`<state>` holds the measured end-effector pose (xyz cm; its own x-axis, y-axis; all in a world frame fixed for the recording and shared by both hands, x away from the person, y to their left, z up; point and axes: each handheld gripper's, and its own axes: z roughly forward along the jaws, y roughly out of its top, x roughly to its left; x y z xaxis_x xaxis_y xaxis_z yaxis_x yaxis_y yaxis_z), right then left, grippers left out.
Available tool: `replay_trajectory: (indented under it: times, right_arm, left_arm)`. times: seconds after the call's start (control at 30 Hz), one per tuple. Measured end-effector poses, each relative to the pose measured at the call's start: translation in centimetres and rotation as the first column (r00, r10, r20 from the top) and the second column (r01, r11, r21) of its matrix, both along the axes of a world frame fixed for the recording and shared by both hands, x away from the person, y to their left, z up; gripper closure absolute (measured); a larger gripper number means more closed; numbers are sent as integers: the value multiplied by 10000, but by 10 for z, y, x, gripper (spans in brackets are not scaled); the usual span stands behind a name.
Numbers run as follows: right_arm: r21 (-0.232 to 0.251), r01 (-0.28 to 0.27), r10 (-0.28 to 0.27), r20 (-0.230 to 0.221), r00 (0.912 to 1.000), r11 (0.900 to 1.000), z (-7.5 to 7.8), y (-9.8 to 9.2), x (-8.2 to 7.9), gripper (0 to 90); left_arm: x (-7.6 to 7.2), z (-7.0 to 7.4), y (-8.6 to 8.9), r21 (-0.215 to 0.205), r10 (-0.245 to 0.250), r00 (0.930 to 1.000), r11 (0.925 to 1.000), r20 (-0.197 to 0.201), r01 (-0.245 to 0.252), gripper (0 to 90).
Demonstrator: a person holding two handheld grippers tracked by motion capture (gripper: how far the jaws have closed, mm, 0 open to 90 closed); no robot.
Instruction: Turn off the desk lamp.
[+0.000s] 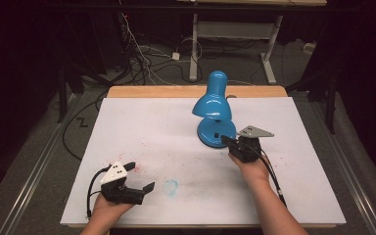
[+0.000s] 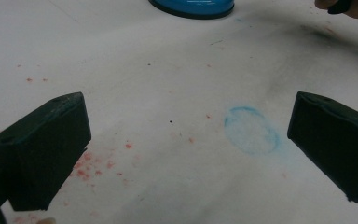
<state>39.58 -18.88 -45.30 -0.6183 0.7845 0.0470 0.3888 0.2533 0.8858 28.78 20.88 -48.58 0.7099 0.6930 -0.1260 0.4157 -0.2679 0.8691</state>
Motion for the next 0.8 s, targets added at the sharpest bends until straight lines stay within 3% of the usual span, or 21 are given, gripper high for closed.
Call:
replay_trajectory:
  times: [0.27, 0.53, 0.8]
  right_arm:
    - [-112, -88, 88, -11, 10000, 9999, -10, -15, -25, 900]
    - [-37, 34, -35, -342, 9994, 10000, -30, -40, -56, 900]
    - [-259, 107, -112, -173, 9998, 9996, -28, -64, -82, 900]
  left_arm:
    - [0, 0, 0, -61, -35, 10000, 10000, -34, 35, 0]
    - [1, -1, 0, -250, -65, 9999, 9997, -94, 63, 0]
    - [0, 0, 2, -304, -46, 10000, 9995, -76, 44, 0]
